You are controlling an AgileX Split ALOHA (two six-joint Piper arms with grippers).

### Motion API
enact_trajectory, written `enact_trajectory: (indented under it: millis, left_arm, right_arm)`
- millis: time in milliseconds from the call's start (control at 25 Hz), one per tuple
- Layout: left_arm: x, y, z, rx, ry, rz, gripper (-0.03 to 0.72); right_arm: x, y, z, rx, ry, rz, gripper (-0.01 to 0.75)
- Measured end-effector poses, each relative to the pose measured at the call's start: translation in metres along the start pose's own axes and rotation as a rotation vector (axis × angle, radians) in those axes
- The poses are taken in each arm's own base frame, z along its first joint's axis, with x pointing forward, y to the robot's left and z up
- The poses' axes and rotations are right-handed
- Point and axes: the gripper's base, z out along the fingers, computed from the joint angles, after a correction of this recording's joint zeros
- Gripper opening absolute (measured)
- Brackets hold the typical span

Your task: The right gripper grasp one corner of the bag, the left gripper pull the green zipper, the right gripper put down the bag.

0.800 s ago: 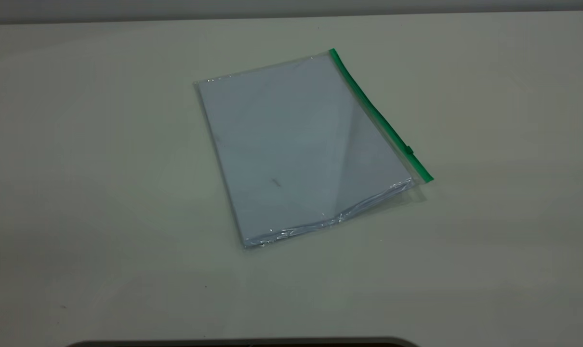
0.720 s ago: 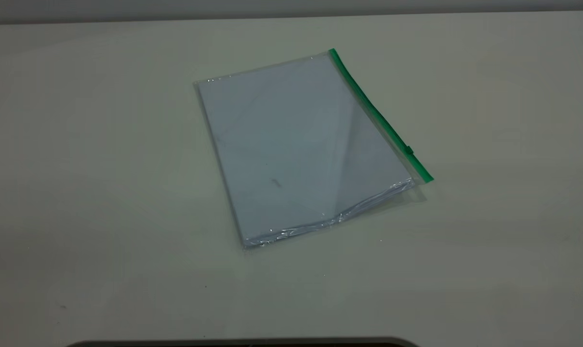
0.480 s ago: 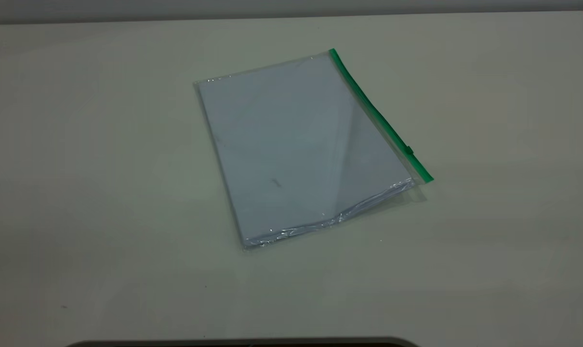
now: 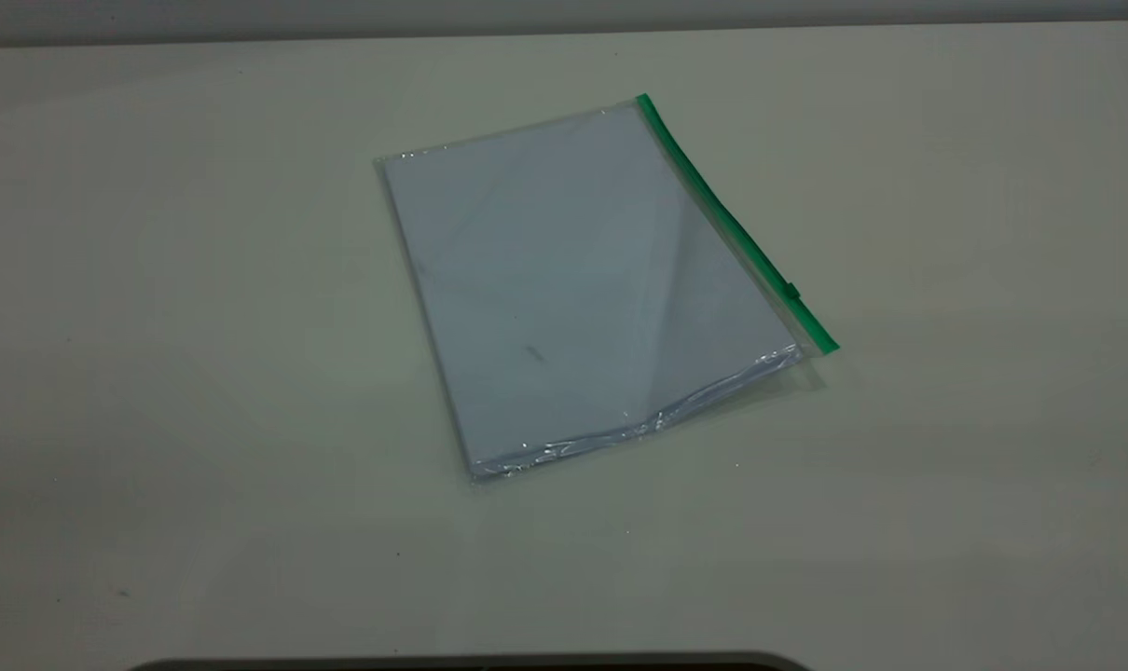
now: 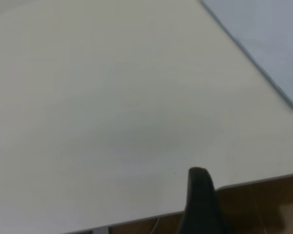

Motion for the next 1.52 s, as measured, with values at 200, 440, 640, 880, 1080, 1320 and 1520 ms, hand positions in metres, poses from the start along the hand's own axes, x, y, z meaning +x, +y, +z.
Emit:
enact_trajectory:
  millis: [200, 440, 640, 880, 1080, 1320, 1520]
  left_arm:
    - [0.000, 0.000, 0.000, 0.000, 0.000, 0.000, 0.584]
    - [0.000, 0.000, 0.000, 0.000, 0.000, 0.000, 0.584]
    - [0.000, 0.000, 0.000, 0.004, -0.001, -0.002, 0.584]
    - [-0.005, 0.000, -0.003, -0.001, -0.041, -0.055, 0.584]
    - [-0.044, 0.005, -0.003, 0.004, -0.105, -0.138, 0.584]
    - [-0.108, 0.014, 0.036, 0.060, -0.064, -0.153, 0.584]
    - [-0.146, 0.022, 0.087, 0.110, 0.036, -0.101, 0.584]
  right_arm:
    - [0.000, 0.000, 0.000, 0.000, 0.000, 0.000, 0.359]
    - [0.000, 0.000, 0.000, 0.000, 0.000, 0.000, 0.359]
    - [0.000, 0.000, 0.000, 0.000, 0.000, 0.000, 0.359]
    - [-0.002, 0.007, 0.000, -0.081, -0.018, 0.020, 0.359]
    - [-0.025, 0.016, 0.021, -0.193, 0.027, -0.026, 0.359]
    - [-0.047, 0.020, 0.076, -0.265, 0.098, -0.033, 0.417]
    - [-0.055, 0.028, 0.134, -0.376, 0.243, 0.039, 0.468]
